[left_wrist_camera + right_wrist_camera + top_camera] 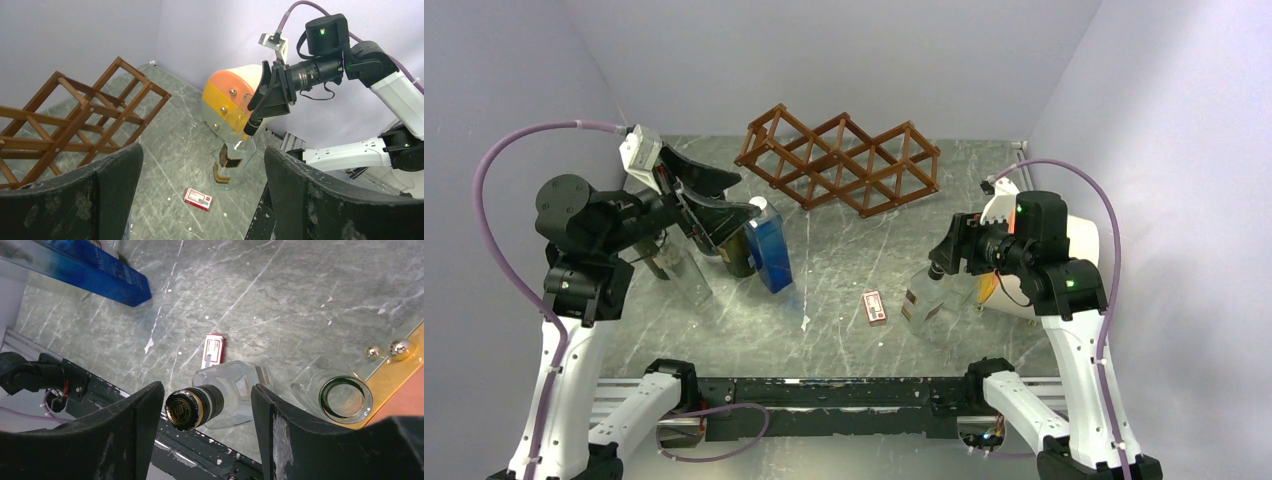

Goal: Put the wine bottle on the wine rack

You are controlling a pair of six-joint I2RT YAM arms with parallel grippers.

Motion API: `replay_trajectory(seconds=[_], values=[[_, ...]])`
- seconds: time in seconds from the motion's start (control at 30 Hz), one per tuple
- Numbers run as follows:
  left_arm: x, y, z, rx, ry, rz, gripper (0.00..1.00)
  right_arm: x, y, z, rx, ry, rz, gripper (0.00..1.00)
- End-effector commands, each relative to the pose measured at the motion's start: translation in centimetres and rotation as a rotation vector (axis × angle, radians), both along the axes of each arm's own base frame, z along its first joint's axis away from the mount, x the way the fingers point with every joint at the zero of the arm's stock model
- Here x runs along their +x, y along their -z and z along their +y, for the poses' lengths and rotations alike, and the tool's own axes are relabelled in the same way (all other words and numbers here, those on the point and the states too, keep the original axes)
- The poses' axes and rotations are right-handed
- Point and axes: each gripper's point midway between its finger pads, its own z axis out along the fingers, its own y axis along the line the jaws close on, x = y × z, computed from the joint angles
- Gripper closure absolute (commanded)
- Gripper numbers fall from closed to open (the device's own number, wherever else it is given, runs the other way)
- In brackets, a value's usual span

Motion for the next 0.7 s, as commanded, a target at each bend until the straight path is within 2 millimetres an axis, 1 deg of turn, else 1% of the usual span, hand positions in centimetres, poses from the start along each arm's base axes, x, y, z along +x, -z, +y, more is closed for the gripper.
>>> replay_trajectory(seconds=[0.0, 0.17, 0.4, 0.53, 0.63, 0.67], values=[[0.0, -1.1, -0.6, -0.028, 0.044, -0.031, 0.05, -0.3, -0.3, 0.8, 0.009, -0.067, -0.04, 0.31], [0.4, -0.7, -0.9, -0.031, 0.07, -0.023, 0.06, -0.5, 0.5, 0.8, -0.029, -0.066, -0.034, 0.31], [0.3, -0.6, -1.4, -0.039, 0.106, -0.024, 0.06, -0.6, 1.6, 1.2, -0.078, -0.075, -0.008, 0.4], [1.0, -0.6, -1.8, -0.047, 0.108, -0.012, 0.06, -0.7, 1.5, 1.6, -0.091, -0.101, -0.011, 0.47], [1.1, -0.8, -2.5, -0.048, 0.129, -0.012, 0.07, -0.6, 1.2, 2.0, -0.1, -0.119, -0.02, 0.54], [1.2, -0.9, -2.7, -0.049, 0.134, -0.018, 0.07, -0.5, 1.0, 2.1, -0.106, -0.119, -0.029, 0.61]])
